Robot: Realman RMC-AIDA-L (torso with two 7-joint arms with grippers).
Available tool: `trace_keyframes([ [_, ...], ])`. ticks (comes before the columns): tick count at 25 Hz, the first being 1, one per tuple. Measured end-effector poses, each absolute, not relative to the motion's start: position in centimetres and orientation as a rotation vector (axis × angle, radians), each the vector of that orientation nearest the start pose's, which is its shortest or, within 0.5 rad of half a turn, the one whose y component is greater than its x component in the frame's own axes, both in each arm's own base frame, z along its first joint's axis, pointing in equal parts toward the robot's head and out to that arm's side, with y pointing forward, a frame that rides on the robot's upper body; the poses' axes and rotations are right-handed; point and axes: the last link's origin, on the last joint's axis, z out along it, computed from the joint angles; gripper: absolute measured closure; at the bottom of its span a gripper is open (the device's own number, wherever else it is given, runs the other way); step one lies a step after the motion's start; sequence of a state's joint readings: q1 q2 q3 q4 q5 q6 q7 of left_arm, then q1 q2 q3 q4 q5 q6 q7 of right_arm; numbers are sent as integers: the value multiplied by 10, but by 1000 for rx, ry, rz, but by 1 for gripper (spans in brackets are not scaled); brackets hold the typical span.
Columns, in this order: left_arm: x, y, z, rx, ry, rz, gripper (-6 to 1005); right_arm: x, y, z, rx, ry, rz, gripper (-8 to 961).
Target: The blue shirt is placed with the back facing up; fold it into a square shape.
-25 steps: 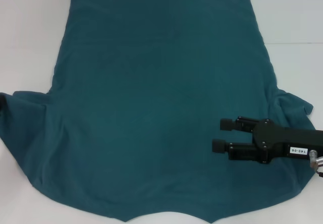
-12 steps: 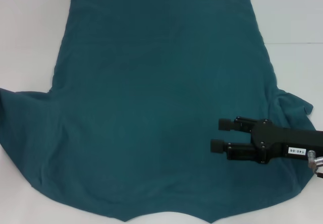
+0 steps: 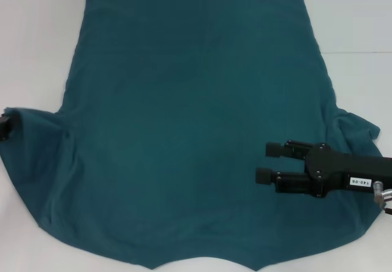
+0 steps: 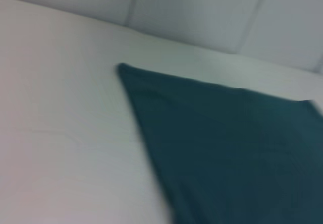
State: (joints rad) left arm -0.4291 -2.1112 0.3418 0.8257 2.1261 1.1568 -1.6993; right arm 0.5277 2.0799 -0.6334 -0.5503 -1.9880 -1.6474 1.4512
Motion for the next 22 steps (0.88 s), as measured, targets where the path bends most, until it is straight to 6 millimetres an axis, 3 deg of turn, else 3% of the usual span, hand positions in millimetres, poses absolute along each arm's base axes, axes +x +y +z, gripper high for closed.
trace_keyframes([
  [6, -336, 329, 81, -2065, -1142, -653, 959, 260, 311, -11, -2738, 847, 897, 73],
  [12, -323, 333, 78, -2113, -1162, -702, 956, 261, 311, -12, -2738, 851, 899, 73],
  [22, -306, 348, 45, -2143, -1217, -737, 951, 261, 311, -12, -2737, 852, 898, 73],
])
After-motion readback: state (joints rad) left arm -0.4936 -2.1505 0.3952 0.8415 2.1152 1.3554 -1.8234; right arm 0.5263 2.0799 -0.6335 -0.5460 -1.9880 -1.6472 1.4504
